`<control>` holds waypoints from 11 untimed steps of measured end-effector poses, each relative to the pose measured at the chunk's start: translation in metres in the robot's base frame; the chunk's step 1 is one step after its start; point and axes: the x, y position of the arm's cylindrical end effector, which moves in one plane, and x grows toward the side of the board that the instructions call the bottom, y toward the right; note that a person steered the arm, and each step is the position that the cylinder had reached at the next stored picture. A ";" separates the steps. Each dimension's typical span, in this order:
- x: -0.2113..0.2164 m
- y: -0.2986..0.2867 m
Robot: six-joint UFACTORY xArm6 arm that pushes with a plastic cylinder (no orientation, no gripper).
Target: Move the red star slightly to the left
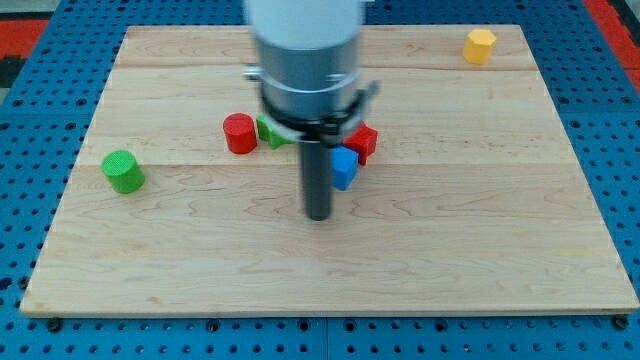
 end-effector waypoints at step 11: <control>-0.091 0.042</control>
